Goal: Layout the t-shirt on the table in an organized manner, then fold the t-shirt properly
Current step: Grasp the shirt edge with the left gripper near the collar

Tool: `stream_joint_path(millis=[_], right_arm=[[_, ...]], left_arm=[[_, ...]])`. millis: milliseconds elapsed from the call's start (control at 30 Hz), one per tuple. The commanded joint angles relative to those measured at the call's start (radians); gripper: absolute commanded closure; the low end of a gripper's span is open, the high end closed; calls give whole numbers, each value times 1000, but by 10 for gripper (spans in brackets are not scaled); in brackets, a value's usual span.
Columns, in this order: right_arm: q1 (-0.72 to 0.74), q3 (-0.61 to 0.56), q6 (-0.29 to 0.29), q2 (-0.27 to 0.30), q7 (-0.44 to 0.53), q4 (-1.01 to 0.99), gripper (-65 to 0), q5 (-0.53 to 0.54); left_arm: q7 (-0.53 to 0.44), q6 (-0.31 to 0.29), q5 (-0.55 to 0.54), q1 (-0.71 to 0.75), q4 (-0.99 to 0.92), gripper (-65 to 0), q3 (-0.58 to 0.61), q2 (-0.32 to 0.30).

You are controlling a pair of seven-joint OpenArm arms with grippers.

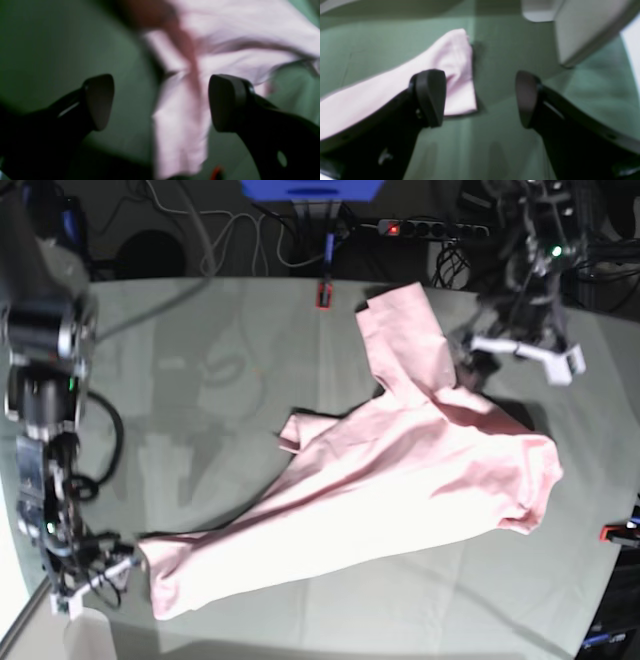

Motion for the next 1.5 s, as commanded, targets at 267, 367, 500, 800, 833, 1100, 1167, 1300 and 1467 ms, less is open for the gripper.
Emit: stream_joint_path(millis=[267, 367, 500, 800, 833, 1100, 1167, 1300, 1467], right_arm=[[-257, 1, 9, 11, -75, 448, -437, 12], [-302, 1, 9, 11, -77, 487, -437, 12], [-332, 1, 9, 14, -77, 496, -437, 12], [-345, 98, 9, 2, -77, 494, -437, 12], [-345, 101, 9, 2, -77, 494, -437, 12], [-352, 101, 9, 2, -77, 493, -437, 10], [-358, 101, 9, 2, -77, 493, -437, 10], [-360, 101, 9, 2, -78, 493, -437, 10], [-392, 102, 9, 0, -78, 493, -437, 12]], left_arm=[[-31, 105, 155, -198, -215, -576, 142, 76], [-31, 120, 155, -228, -247, -572, 176, 76], [-31, 122, 155, -235, -258, -553, 184, 76], [-32, 120, 155, -251, -342, -337, 181, 76], [-32, 120, 155, -251, -345, -335, 181, 76], [-32, 120, 155, -240, -339, -78, 174, 76], [-26, 122, 155, -240, -339, 0, 153, 64], [-26, 119, 152, -206, -308, 0, 59, 60], [-20, 119, 54, -108, -127, -1, -45, 45]])
